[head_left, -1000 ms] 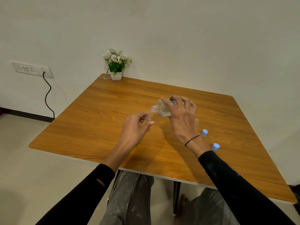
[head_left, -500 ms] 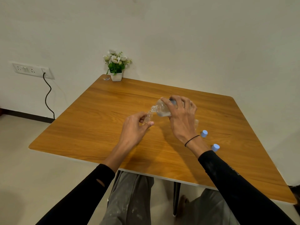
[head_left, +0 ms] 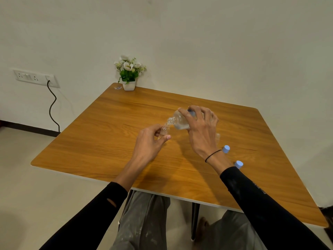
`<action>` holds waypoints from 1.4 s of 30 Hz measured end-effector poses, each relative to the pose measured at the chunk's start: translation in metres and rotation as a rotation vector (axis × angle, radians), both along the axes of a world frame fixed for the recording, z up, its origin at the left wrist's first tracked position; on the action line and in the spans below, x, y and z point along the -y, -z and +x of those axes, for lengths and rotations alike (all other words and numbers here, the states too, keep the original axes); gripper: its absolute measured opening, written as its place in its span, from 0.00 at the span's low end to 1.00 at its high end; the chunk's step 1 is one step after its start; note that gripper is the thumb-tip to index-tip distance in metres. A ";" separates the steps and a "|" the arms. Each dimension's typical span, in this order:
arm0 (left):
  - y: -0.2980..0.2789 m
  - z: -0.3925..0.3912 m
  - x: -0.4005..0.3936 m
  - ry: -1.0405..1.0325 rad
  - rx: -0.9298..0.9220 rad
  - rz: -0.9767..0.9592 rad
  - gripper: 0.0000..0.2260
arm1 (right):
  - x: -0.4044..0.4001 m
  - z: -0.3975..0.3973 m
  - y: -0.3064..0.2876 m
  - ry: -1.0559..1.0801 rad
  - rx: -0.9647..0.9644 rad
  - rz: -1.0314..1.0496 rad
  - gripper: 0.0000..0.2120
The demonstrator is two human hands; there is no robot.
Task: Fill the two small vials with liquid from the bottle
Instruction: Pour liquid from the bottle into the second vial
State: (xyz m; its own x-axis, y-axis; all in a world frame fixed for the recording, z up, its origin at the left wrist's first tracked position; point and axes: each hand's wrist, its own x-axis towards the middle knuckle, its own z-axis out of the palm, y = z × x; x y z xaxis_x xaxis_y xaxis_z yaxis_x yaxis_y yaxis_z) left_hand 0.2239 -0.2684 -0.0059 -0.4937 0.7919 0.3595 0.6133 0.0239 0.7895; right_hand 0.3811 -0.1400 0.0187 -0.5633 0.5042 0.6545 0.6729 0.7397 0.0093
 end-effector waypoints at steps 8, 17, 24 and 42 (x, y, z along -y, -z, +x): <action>0.002 -0.002 0.000 -0.003 -0.007 -0.009 0.13 | 0.000 -0.001 0.001 -0.005 -0.004 0.005 0.32; 0.001 -0.002 0.000 0.008 0.009 -0.008 0.11 | 0.001 -0.002 0.002 -0.005 -0.006 0.004 0.34; 0.002 -0.001 0.000 0.008 0.012 -0.008 0.11 | 0.001 -0.003 0.000 -0.005 -0.006 0.006 0.32; -0.004 -0.004 0.004 0.021 0.082 0.073 0.13 | 0.026 -0.011 0.010 0.015 -0.068 -0.196 0.36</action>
State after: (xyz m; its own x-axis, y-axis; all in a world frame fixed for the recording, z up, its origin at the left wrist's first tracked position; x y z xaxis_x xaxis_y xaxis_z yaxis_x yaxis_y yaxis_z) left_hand 0.2195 -0.2725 -0.0024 -0.5076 0.7754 0.3757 0.5460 -0.0479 0.8364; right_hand 0.3697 -0.1664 0.0083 -0.5127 0.6336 0.5794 0.6784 0.7126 -0.1790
